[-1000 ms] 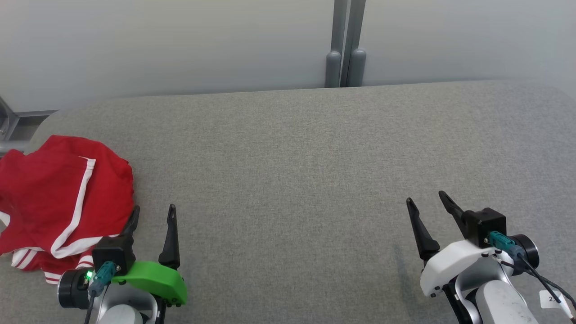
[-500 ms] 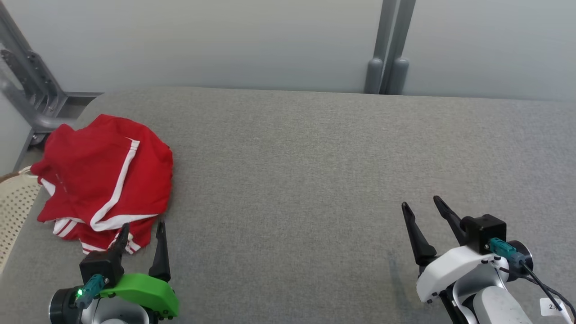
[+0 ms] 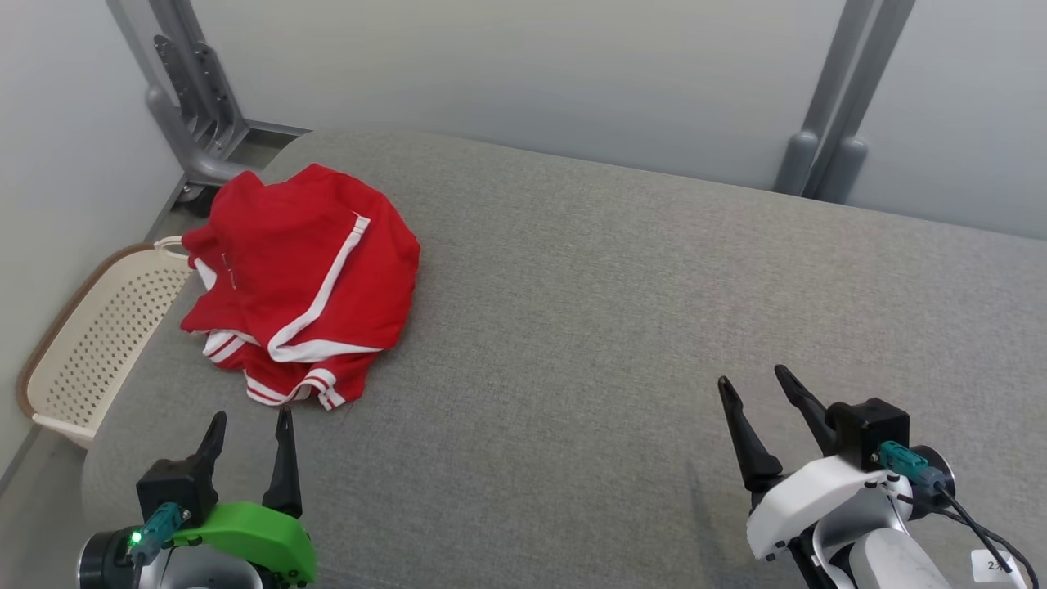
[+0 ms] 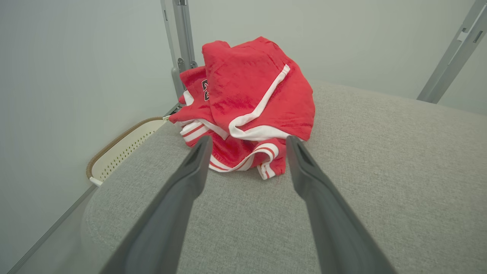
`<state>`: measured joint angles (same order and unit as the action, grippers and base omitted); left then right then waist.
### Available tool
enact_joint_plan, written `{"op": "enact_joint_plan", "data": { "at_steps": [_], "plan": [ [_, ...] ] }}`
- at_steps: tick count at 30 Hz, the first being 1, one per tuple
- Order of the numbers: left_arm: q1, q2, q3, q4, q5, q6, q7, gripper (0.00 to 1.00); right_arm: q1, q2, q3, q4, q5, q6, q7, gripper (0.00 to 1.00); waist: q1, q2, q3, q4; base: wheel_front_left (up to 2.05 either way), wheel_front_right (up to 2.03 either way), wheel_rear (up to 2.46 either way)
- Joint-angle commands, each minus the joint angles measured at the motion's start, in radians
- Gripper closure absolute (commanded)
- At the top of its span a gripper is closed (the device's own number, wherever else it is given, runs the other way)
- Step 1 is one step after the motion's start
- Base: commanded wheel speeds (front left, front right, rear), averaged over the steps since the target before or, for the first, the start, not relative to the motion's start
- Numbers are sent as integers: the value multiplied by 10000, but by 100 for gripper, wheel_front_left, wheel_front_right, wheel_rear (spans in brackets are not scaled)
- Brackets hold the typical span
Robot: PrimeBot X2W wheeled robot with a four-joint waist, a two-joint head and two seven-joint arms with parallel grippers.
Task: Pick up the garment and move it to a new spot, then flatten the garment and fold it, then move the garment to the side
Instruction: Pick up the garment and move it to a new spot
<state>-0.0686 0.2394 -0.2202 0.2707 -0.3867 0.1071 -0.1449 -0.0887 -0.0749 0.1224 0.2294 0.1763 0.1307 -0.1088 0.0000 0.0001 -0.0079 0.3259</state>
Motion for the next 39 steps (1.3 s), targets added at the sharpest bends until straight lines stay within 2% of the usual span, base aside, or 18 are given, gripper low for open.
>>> {"op": "enact_joint_plan", "data": {
  "at_steps": [1, 9, 18, 23, 30, 36, 39],
  "plan": [
    [172, 69, 0, -44, -75, 35, 19, 0, 47, 8, 19, 15, 36, 1, -76, 0, 0, -1, 15, 517, 0, 0, 0],
    [234, 131, 57, -112, -203, 85, 26, 0, -78, 56, 36, 29, -51, 1, -81, 0, 0, -1, 52, 945, 0, 0, 0],
    [196, 163, 19, -215, -264, 155, 106, 0, -106, 55, 72, 3, -90, 1, -46, 0, 0, -1, 139, 1036, 0, 0, 0],
    [-388, 196, -177, -40, -291, -150, 328, 0, -220, -53, 119, -110, -109, 1, 60, 0, 0, -1, 342, 940, 0, 0, 0],
    [-2195, 332, -467, 1060, -422, -619, 1646, 0, -467, -425, 216, -516, -254, 1, 448, 0, 0, -1, 1079, 695, 0, 0, 0],
    [-3943, 271, -521, 2291, -751, -792, 3070, 0, -723, -757, 274, -1206, -322, 1, 869, 0, 0, -1, 2058, 339, 0, 0, 0],
    [-4918, 262, -544, 2981, -869, -740, 4058, 0, -887, -996, 263, -1641, -356, 1, 1134, 0, 0, -1, 2724, 132, 0, 0, 0]
  ]
}}
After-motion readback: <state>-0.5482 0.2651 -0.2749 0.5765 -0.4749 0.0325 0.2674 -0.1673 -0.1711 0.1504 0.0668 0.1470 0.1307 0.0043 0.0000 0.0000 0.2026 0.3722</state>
